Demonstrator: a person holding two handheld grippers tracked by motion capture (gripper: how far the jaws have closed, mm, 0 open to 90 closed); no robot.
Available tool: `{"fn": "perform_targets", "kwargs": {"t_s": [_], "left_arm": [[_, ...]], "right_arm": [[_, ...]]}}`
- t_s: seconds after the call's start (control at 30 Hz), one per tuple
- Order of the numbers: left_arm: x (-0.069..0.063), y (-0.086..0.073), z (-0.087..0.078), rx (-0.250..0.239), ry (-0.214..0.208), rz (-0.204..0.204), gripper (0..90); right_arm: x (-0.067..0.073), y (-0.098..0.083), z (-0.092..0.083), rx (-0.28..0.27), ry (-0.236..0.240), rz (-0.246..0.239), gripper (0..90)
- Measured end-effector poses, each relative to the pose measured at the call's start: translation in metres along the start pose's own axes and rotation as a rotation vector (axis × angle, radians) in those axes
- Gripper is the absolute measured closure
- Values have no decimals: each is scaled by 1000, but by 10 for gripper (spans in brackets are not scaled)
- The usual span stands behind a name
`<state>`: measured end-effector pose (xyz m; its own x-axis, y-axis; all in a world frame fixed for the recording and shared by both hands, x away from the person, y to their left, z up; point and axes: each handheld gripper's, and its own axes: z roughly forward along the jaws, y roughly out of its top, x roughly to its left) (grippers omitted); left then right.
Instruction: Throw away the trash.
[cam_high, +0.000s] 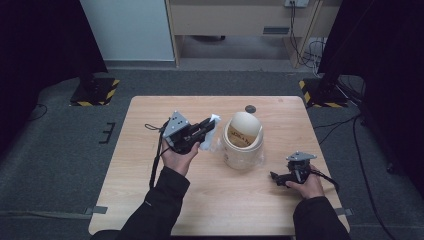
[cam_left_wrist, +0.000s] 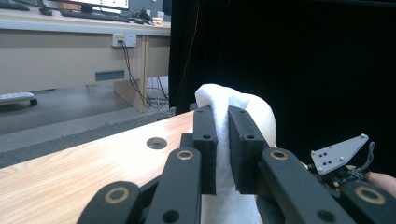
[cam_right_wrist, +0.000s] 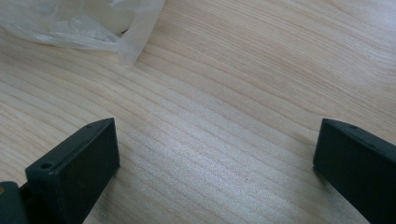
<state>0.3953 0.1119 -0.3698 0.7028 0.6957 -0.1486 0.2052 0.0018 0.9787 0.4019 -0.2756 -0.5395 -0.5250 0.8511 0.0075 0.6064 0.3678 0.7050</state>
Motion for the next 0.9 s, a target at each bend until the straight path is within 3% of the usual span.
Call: {"fn": "perform_targets", "kwargs": {"t_s": [0.9], "left_arm": [[-24,8,57,-6,-50,29,804]], "right_arm": [[0,0,0,-1,0,2,5]]}}
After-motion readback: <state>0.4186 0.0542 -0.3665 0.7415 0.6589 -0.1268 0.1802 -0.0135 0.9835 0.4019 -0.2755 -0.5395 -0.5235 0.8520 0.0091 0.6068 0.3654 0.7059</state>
